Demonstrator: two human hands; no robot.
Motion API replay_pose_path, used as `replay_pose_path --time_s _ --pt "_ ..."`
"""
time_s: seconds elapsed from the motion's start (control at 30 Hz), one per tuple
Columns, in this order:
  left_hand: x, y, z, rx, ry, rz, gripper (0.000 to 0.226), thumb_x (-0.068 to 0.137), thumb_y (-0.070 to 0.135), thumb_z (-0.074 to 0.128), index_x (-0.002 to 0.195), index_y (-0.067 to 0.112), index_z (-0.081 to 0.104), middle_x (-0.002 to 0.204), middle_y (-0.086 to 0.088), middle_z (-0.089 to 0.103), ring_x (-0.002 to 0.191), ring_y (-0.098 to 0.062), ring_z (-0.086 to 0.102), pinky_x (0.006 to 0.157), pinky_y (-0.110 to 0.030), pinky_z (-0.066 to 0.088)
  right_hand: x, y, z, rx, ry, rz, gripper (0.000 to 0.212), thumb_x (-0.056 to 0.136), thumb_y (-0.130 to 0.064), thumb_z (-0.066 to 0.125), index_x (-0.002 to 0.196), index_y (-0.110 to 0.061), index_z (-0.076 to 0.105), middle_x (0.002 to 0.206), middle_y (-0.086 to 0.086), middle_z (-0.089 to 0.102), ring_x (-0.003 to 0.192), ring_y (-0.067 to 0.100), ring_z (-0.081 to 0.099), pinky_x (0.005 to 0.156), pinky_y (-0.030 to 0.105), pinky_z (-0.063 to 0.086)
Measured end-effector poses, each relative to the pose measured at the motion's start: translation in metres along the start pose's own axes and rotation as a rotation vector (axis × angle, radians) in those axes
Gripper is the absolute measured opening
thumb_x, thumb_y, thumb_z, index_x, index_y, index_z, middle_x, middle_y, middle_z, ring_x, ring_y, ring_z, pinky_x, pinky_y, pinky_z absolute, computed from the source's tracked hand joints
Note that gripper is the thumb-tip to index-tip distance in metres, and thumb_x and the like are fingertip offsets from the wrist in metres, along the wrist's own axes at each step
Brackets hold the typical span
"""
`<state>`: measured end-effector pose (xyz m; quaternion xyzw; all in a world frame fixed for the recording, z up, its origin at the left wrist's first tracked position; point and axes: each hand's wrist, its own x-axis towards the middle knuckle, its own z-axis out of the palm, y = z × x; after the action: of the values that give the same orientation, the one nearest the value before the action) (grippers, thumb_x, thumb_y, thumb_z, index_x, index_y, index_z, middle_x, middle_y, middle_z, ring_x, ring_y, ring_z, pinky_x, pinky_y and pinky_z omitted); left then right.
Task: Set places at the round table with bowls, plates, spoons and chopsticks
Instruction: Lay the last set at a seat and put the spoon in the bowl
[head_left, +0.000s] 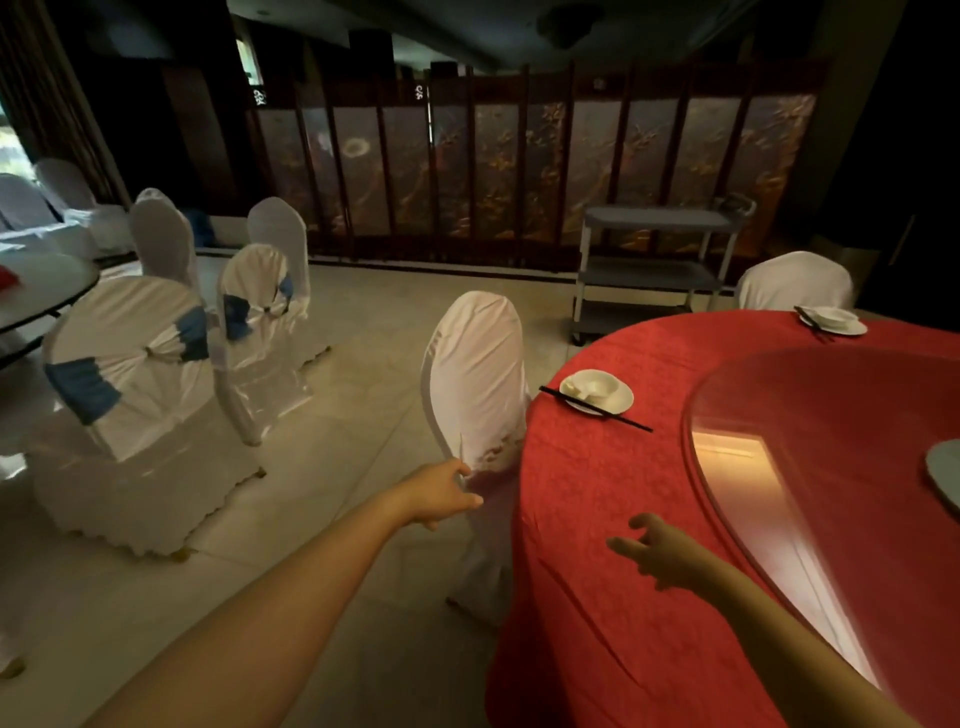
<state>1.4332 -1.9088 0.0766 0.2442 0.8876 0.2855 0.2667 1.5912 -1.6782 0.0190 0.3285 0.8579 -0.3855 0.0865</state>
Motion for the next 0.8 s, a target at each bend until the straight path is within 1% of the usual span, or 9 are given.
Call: replay_pose_path --time_s 0.07,0.17,0.33,0.4,0.47,0.6,0.63,0.73,0.8 --pt "0.036 -0.001 -0.026 -0.006 -0.003 0.017 0.054 0.090 0.029 0.059 0.138 0.015 0.039 0.127 -0.014 0.052 0.108 -0.026 0.058 0.080 -0.037 0.055 0.033 -0.023 -0.002 0.030 0.020 0.036 0.060 0.090 -0.035 0.058 0.136 -0.005 0.036 0.121 0.021 0.058 0.085 0.024 0.059 0.064 0.033 0.050" --pt "0.083 -0.003 -0.055 -0.017 -0.057 0.049 0.054 0.089 0.031 0.059 0.138 0.016 0.039 0.117 -0.011 0.056 0.105 -0.025 0.059 0.079 -0.037 0.055 0.074 -0.052 -0.007 0.070 0.028 0.101 0.057 0.090 -0.036 0.056 0.135 -0.006 0.037 0.118 0.020 0.058 0.086 0.024 0.060 0.070 0.036 0.052" --pt "0.177 -0.005 -0.095 0.011 -0.153 0.112 0.055 0.090 0.029 0.058 0.139 0.014 0.038 0.119 -0.015 0.061 0.097 -0.022 0.061 0.077 -0.036 0.056 0.140 -0.084 -0.016 0.084 0.104 0.194 0.057 0.091 -0.037 0.055 0.135 -0.006 0.038 0.112 0.017 0.058 0.084 0.024 0.061 0.056 0.029 0.051" --pt "0.220 -0.005 -0.108 0.063 -0.203 0.155 0.055 0.090 0.029 0.057 0.139 0.015 0.037 0.122 -0.014 0.059 0.103 -0.024 0.061 0.080 -0.038 0.057 0.163 -0.092 -0.016 0.074 0.145 0.258 0.059 0.091 -0.039 0.054 0.136 -0.006 0.037 0.110 0.015 0.056 0.077 0.020 0.060 0.051 0.026 0.050" --pt "0.260 -0.007 -0.118 0.125 -0.251 0.202 0.054 0.090 0.030 0.056 0.138 0.015 0.037 0.124 -0.015 0.056 0.107 -0.029 0.061 0.083 -0.040 0.057 0.183 -0.096 -0.011 0.046 0.193 0.330 0.058 0.091 -0.041 0.052 0.134 -0.005 0.037 0.108 0.015 0.056 0.074 0.019 0.059 0.054 0.031 0.052" --pt "0.331 -0.012 -0.131 0.220 -0.330 0.269 0.055 0.090 0.029 0.056 0.139 0.015 0.036 0.129 -0.013 0.052 0.109 -0.029 0.059 0.080 -0.039 0.057 0.214 -0.104 -0.001 0.012 0.258 0.496 0.061 0.091 -0.045 0.050 0.132 -0.002 0.037 0.119 0.017 0.055 0.087 0.025 0.058 0.058 0.031 0.049" --pt "0.346 -0.014 -0.131 0.264 -0.358 0.283 0.056 0.090 0.029 0.055 0.140 0.014 0.035 0.130 -0.013 0.052 0.110 -0.029 0.058 0.080 -0.038 0.057 0.220 -0.106 0.003 0.004 0.271 0.536 0.061 0.091 -0.044 0.050 0.133 -0.001 0.036 0.123 0.018 0.054 0.094 0.028 0.058 0.063 0.031 0.050" --pt "0.386 -0.012 -0.127 0.386 -0.413 0.346 0.056 0.090 0.029 0.054 0.139 0.012 0.035 0.130 -0.012 0.053 0.108 -0.029 0.059 0.078 -0.036 0.054 0.236 -0.114 0.017 0.000 0.370 0.631 0.063 0.092 -0.039 0.050 0.136 0.003 0.033 0.138 0.022 0.046 0.122 0.033 0.050 0.092 0.034 0.045" --pt "0.411 -0.005 -0.120 0.492 -0.420 0.443 0.052 0.090 0.029 0.054 0.135 0.009 0.040 0.131 -0.012 0.053 0.113 -0.030 0.057 0.083 -0.034 0.049 0.248 -0.121 0.026 0.063 0.439 0.690 0.063 0.092 -0.035 0.050 0.138 0.004 0.031 0.141 0.023 0.042 0.126 0.034 0.046 0.100 0.037 0.042"
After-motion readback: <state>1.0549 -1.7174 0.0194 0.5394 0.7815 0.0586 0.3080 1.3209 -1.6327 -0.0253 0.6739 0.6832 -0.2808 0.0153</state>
